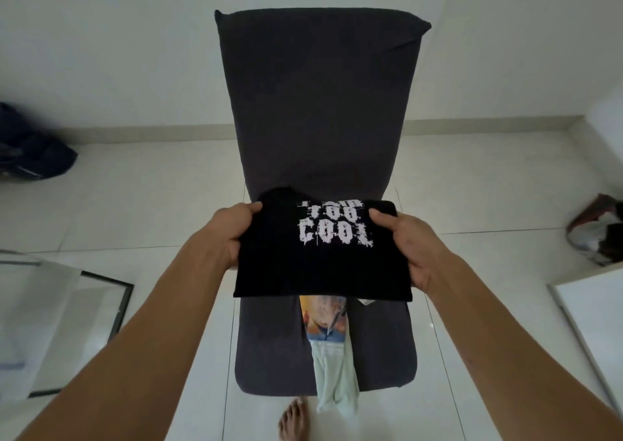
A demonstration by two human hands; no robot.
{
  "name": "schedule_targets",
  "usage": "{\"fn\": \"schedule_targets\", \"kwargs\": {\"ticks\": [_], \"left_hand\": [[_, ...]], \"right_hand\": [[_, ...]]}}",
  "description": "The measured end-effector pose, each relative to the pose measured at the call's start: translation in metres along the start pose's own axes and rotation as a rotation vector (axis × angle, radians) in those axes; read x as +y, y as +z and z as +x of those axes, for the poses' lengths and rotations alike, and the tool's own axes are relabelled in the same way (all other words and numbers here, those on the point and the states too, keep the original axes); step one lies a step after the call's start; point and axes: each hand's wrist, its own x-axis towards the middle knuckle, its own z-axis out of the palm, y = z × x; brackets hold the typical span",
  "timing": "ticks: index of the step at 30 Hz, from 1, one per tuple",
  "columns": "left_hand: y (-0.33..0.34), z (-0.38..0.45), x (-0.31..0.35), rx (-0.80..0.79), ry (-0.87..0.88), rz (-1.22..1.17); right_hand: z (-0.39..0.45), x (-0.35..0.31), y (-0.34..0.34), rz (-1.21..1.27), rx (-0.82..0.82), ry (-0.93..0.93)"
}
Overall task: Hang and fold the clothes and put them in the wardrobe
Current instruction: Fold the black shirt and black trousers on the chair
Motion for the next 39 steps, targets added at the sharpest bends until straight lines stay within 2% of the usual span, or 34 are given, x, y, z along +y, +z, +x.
{"fn": "schedule_targets", "kwargs": {"ticks": [4, 7, 9, 11, 13, 19, 24, 26, 30, 34, 39], "left_hand": [[0.003, 0.015, -0.051, 0.006, -0.018, -0.007], [0.004, 0.042, -0.125, 0.029, -0.116, 0.048], [0.002, 0.064, -0.178, 0.045, -0.170, 0.144], [-0.001, 0.087, -0.221, 0.125, -0.148, 0.226], [0.000, 0.096, -0.237, 0.219, -0.073, 0.284], [0.011, 0.101, -0.226, 0.395, 0.140, 0.537], [0.020, 0.112, -0.215, 0.414, 0.160, 0.565], [0.023, 0.113, -0.214, 0.365, 0.166, 0.544], [0.025, 0.120, -0.212, 0.169, 0.137, 0.494], [0.022, 0.130, -0.213, 0.108, 0.223, 0.446], [0.021, 0.114, -0.201, 0.030, 0.180, 0.275]], "right_hand": [[0.011, 0.051, -0.024, -0.057, 0.006, -0.034], [0.035, 0.123, -0.048, -0.141, 0.084, 0.077], [0.053, 0.175, -0.064, -0.288, 0.129, 0.155], [0.073, 0.223, -0.082, -0.402, 0.200, 0.151], [0.080, 0.243, -0.088, -0.385, 0.268, 0.105], [0.075, 0.231, -0.080, -0.583, 0.351, -0.017], [0.089, 0.217, -0.071, -0.627, 0.427, -0.043], [0.095, 0.214, -0.070, -0.510, 0.349, -0.020], [0.107, 0.210, -0.067, -0.252, 0.194, 0.097], [0.112, 0.214, -0.053, -0.365, 0.214, -0.061], [0.100, 0.203, -0.036, -0.331, 0.219, -0.086]]}}
